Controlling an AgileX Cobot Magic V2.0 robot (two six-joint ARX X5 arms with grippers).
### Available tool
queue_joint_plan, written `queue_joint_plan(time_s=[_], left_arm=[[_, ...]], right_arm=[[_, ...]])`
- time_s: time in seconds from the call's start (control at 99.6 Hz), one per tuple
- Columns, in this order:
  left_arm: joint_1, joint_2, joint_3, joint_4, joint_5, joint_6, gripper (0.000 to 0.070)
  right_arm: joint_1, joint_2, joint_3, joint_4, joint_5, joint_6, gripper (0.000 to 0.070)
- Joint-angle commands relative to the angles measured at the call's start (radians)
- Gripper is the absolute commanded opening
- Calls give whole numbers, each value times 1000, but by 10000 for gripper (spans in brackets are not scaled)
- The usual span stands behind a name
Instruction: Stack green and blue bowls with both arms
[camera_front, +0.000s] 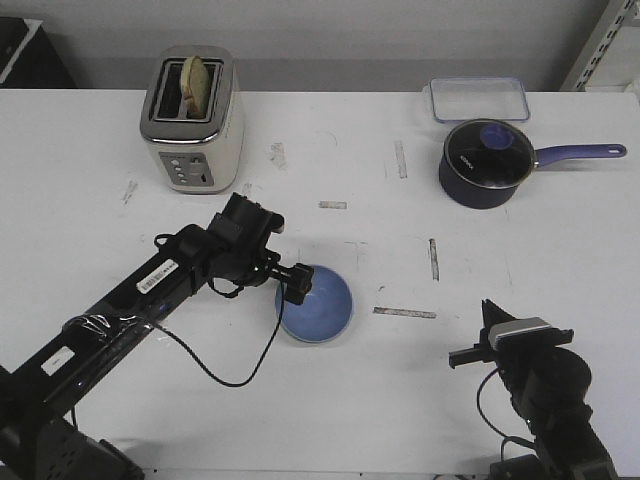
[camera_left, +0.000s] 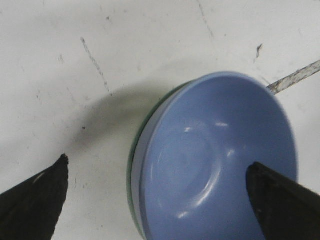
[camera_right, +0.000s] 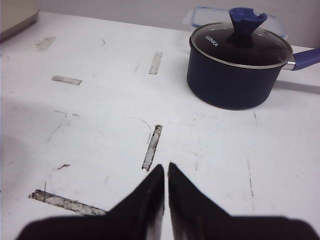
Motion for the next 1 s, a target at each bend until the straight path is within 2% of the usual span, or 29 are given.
queue_joint_plan(time_s=[0.0,0.11,0.151,0.281,0.432,0.512,0.633,0.783,0.994], left_arm=[[2,10,50,2,3,8,666],[16,-9,87,3,-2,8,627],[24,-19,99,3,-12,8,586],[62,-69,119,4,-63,11,402],[124,-140,119,3,-137,54,168],[164,-178,119,0,-166,62,4],[227,-232,119,-25,-168,73,2],[293,-293,110,-43,-173,170,2],[394,-431,-26,36,-197,159,2]], right_arm=[[1,3,2,6,0,-5,1],[1,3,2,6,0,-5,1],[1,3,2,6,0,-5,1],[1,3,2,6,0,-5,1],[1,3,2,6,0,-5,1],[1,3,2,6,0,-5,1],[1,3,2,6,0,-5,1],[1,3,2,6,0,-5,1],[1,3,2,6,0,-5,1]])
